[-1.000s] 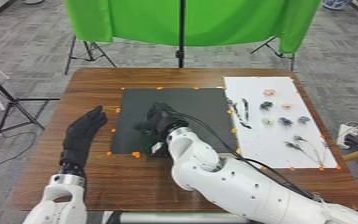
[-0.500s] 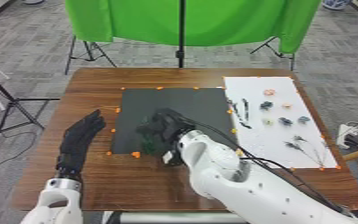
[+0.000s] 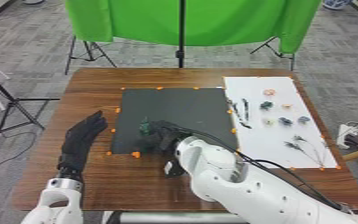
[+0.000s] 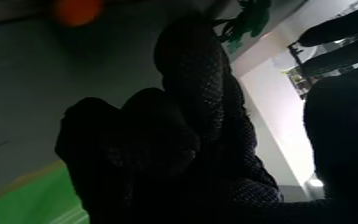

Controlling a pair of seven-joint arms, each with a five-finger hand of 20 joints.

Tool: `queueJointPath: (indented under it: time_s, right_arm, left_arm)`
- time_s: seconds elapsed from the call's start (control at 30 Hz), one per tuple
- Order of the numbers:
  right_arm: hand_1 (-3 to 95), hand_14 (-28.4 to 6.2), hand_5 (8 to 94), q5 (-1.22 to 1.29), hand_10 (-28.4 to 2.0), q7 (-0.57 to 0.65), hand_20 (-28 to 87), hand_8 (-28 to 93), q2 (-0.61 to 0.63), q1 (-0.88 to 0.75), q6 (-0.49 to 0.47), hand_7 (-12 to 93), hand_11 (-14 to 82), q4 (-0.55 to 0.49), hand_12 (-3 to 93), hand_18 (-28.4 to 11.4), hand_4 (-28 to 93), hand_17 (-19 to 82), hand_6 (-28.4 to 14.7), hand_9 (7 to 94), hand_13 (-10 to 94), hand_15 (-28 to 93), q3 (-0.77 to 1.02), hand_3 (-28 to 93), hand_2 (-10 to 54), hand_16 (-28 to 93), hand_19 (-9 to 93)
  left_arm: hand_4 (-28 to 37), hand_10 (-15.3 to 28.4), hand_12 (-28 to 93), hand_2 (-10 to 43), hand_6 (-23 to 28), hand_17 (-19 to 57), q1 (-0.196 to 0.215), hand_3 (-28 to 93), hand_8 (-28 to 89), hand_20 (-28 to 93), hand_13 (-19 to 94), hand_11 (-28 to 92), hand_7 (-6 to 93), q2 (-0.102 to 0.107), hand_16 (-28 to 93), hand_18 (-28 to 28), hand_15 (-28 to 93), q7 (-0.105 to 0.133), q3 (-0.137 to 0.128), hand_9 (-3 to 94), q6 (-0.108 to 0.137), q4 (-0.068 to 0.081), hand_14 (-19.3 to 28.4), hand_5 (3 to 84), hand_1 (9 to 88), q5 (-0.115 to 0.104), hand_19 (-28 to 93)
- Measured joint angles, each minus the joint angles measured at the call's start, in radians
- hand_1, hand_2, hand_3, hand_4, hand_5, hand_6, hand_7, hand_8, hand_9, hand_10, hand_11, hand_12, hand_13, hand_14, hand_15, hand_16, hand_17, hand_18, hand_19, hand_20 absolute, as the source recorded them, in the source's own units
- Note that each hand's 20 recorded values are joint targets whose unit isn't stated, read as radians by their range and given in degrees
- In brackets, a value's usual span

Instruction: Arrange flowers

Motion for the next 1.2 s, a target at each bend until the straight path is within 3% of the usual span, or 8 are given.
queueJointPath:
  time_s: [0.2, 0.37, 0.5, 0.6, 0.77, 0.9, 1.0, 1.2]
  right_arm:
    - [17.7, -6.0, 74.4, 0.006, -15.3, -0.004, 59, -7, -0.023, 0.004, 0.001, 13, 42.4, 0.009, 28.8, -12.7, -10, 68, -4.8, 87.0, 91, 62, -0.013, 64, 6.0, 34, 93]
    - [24.8, -6.7, 74.1, 0.008, -15.9, -0.010, 58, -6, -0.005, -0.033, 0.002, 15, 39.1, -0.028, 28.7, -14.0, -9, 64, -4.5, 83.6, 88, 61, 0.036, 64, -1.9, 35, 93]
    - [29.9, -7.9, 72.7, 0.003, -15.9, -0.019, 57, -5, 0.070, -0.128, 0.034, 16, 31.3, -0.167, 28.2, -15.0, -9, 59, -4.5, 80.3, 84, 61, 0.171, 66, -7.9, 34, 93]
    - [32.1, -9.1, 70.6, -0.032, -16.5, -0.027, 55, -5, 0.155, -0.211, 0.115, 18, 26.9, -0.275, 27.3, -15.7, -11, 56, -4.2, 75.4, 80, 62, 0.299, 65, -9.4, 33, 93]
    - [33.4, -10.1, 65.7, -0.209, -17.5, -0.012, 54, -5, 0.296, -0.345, 0.215, 18, 22.4, -0.316, 25.7, -16.4, -16, 54, -4.8, 68.8, 76, 63, 0.550, 63, -9.5, 33, 93]
    - [34.5, -10.8, 62.8, -0.291, -17.7, 0.064, 53, -5, 0.398, -0.480, 0.176, 17, 20.7, -0.297, 25.6, -17.0, -19, 52, -5.3, 64.7, 74, 64, 0.764, 64, -9.5, 33, 93]
    - [35.2, -11.1, 61.8, -0.298, -17.8, 0.127, 53, -5, 0.453, -0.601, 0.083, 17, 20.6, -0.279, 25.8, -17.2, -20, 52, -5.5, 63.7, 73, 64, 0.918, 63, -9.5, 33, 93]
    - [35.1, -11.4, 59.3, -0.244, -18.0, 0.140, 53, -5, 0.481, -0.774, -0.054, 16, 20.3, -0.196, 25.7, -17.6, -23, 51, -6.0, 61.3, 72, 65, 1.114, 62, -9.5, 33, 93]
  left_arm:
    - [-28.3, 13.5, 13, 4.1, 7.2, 2.0, 0.000, 66, -4, 16, 28, 17, 6.2, -0.006, 0, 12.6, 23, -0.001, 0.002, 37.0, 0.000, 0.000, 16.9, 41.9, 22.1, 0.000, 9]
    - [-28.3, 13.5, 13, 4.1, 7.1, 2.0, 0.000, 66, -4, 16, 28, 17, 6.3, -0.013, 0, 12.6, 24, -0.001, 0.002, 37.1, -0.001, 0.000, 16.9, 41.9, 22.1, 0.001, 9]
    - [-28.3, 13.6, 13, 4.0, 7.1, 2.0, 0.008, 66, -4, 16, 28, 17, 6.3, -0.019, 0, 12.7, 24, 0.000, -0.007, 37.2, -0.001, -0.004, 17.0, 41.9, 22.1, 0.001, 9]
    - [-28.1, 13.5, 13, 3.5, 7.0, 2.0, 0.022, 67, -4, 16, 28, 17, 6.6, -0.022, 0, 12.7, 24, 0.002, -0.017, 37.4, 0.000, -0.013, 17.1, 41.9, 22.6, 0.001, 9]
    - [-27.1, 13.6, 14, 3.0, 6.9, 1.3, 0.037, 66, -4, 17, 28, 18, 6.9, -0.027, 0, 13.3, 25, 0.004, -0.022, 37.9, 0.001, -0.022, 17.6, 41.9, 24.0, 0.008, 10]
    - [-26.4, 13.7, 14, 2.8, 6.8, 1.2, 0.044, 66, -4, 17, 28, 18, 7.2, -0.029, 0, 13.5, 26, 0.003, -0.026, 38.1, 0.001, -0.027, 17.9, 41.9, 24.2, 0.011, 10]
    - [-26.2, 13.8, 14, 2.8, 6.7, 1.2, 0.048, 66, -4, 17, 28, 18, 7.4, -0.029, 0, 13.5, 26, 0.003, -0.029, 38.2, 0.001, -0.029, 17.9, 42.0, 24.4, 0.012, 10]
    - [-25.9, 13.8, 14, 2.7, 6.6, 1.2, 0.050, 66, -4, 17, 28, 18, 7.8, -0.029, 0, 13.5, 27, 0.000, -0.031, 38.5, 0.000, -0.030, 18.0, 42.1, 24.5, 0.014, 10]
